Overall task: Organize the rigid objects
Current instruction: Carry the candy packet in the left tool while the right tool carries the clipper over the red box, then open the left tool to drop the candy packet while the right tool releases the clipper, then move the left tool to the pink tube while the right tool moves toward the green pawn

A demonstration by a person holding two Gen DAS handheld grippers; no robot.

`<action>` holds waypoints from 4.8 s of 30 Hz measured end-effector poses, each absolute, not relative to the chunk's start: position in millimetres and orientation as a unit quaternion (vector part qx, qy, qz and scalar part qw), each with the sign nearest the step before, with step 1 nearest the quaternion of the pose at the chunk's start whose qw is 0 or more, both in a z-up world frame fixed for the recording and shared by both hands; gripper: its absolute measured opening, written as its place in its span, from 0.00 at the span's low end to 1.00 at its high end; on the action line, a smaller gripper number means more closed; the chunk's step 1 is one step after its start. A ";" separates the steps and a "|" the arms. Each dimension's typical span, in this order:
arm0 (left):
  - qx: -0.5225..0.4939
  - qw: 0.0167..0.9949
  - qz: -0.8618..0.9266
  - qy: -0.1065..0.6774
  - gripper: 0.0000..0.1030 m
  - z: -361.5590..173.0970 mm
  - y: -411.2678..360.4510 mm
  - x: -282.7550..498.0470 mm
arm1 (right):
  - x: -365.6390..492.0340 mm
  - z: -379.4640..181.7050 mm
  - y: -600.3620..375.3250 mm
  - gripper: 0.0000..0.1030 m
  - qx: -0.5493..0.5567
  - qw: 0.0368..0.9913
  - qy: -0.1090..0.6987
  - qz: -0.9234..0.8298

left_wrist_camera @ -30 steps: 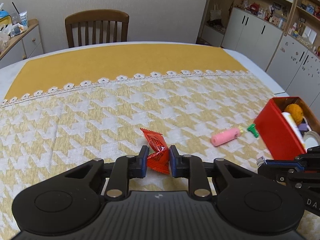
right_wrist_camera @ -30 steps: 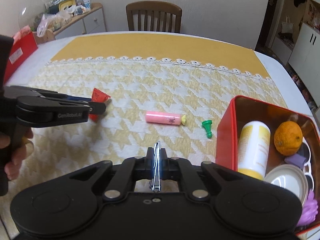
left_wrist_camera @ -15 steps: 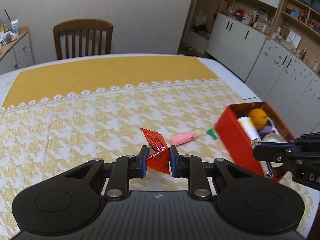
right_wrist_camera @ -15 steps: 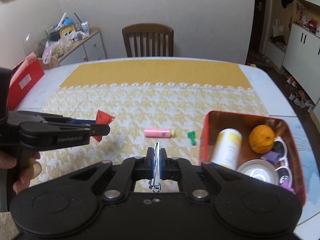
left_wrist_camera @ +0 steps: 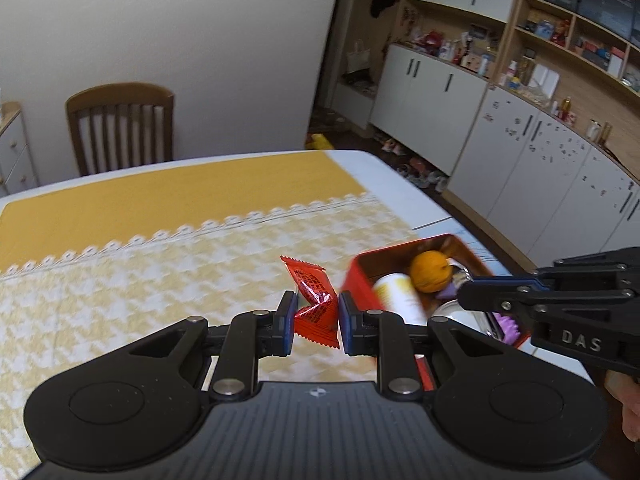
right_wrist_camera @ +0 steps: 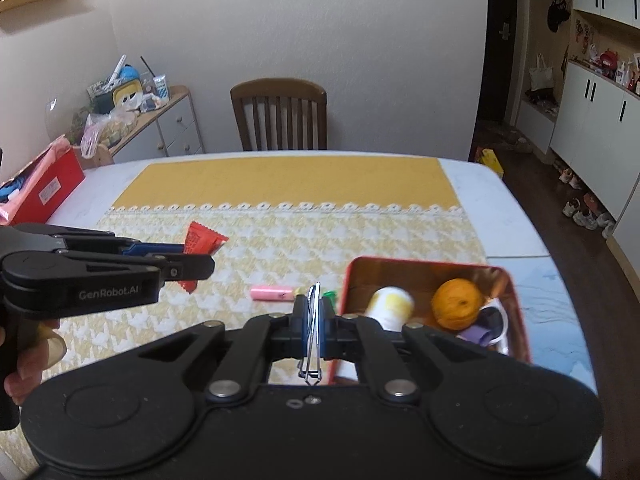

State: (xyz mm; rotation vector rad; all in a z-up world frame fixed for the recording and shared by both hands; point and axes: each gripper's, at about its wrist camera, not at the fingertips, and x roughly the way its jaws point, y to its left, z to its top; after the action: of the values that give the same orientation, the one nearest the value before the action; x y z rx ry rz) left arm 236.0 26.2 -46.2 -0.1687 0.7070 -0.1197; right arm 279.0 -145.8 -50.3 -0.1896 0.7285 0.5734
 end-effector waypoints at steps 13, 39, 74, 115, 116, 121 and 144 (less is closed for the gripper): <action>-0.067 0.926 -0.099 0.359 0.21 -50.8 -46.4 271.6 | 313.7 -46.3 -216.0 0.04 -0.069 0.902 0.352 0.242; -0.030 0.899 -0.076 0.430 0.21 -113.7 -118.2 357.7 | 381.1 -98.2 -273.1 0.04 -0.029 0.888 0.404 0.218; -0.037 0.886 -0.083 0.454 0.28 -125.3 -122.3 355.3 | 376.1 -117.7 -269.2 0.25 -0.052 0.874 0.424 0.232; -0.042 0.941 -0.065 0.329 0.81 -68.6 -3.1 230.8 | 288.4 -64.9 -198.3 0.97 -0.052 0.901 0.335 0.269; -0.039 0.942 -0.063 0.328 0.82 -70.3 -0.4 229.3 | 286.3 -64.6 -194.0 0.98 -0.053 0.902 0.332 0.271; -0.039 0.944 -0.044 0.324 0.84 -80.4 18.1 226.1 | 284.6 -64.9 -173.4 1.00 -0.041 0.900 0.334 0.278; 0.005 0.935 -0.053 0.350 0.84 -144.8 60.1 244.0 | 310.2 -109.4 -76.5 0.99 0.024 0.892 0.388 0.228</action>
State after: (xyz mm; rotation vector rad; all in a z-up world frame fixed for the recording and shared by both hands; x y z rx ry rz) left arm 244.0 60.1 -144.8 0.0110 0.7152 -0.1087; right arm 310.2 -76.5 -109.4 0.0497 0.8058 0.4736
